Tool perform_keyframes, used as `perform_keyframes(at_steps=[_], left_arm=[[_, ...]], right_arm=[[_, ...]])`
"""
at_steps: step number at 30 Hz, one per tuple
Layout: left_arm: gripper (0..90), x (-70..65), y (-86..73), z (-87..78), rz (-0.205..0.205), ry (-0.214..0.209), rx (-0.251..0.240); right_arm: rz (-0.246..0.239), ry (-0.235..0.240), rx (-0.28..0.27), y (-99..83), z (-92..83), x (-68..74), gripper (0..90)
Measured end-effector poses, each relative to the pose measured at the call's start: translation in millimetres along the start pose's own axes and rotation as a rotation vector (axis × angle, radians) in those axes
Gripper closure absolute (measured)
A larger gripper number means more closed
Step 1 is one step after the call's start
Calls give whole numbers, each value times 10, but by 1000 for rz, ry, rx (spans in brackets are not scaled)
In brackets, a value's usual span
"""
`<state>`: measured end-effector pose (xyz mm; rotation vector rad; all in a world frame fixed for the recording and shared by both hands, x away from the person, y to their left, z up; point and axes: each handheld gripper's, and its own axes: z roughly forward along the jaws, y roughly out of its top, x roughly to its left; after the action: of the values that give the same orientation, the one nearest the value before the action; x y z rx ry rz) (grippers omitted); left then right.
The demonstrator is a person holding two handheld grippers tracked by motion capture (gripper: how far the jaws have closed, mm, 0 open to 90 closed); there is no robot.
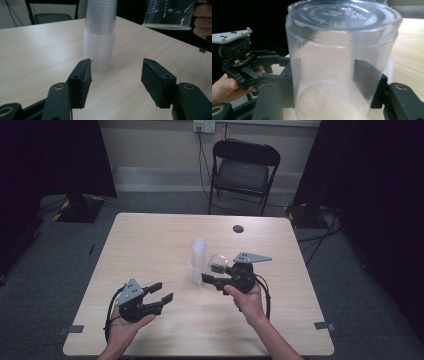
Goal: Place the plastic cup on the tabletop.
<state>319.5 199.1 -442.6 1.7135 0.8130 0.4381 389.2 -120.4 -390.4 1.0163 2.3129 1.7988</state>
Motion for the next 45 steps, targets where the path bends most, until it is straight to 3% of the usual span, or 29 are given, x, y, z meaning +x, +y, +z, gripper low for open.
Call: perform_keyframes(at_steps=[6,8,16,24,29,38,45], left_arm=[[418,-71,56,86,25,-20,-26],[458,-79,66,113,30,-28,-35],[502,-177,134,229,73,-40,-60],[553,-313,255,375,99,-32,-92],[580,-423,272,469,102,-61,-108],[696,-489,242,474,111,-45,-207],[718,-488,241,463,116,-7,-248]], right_arm=[[27,30,10,-27,43,37,411],[40,38,7,-29,48,51,413],[141,111,-19,-22,74,57,417],[153,127,-74,29,-16,131,419],[177,170,-88,25,-31,150,417],[196,176,-78,-10,-6,167,417],[268,221,-79,-26,54,163,421]])
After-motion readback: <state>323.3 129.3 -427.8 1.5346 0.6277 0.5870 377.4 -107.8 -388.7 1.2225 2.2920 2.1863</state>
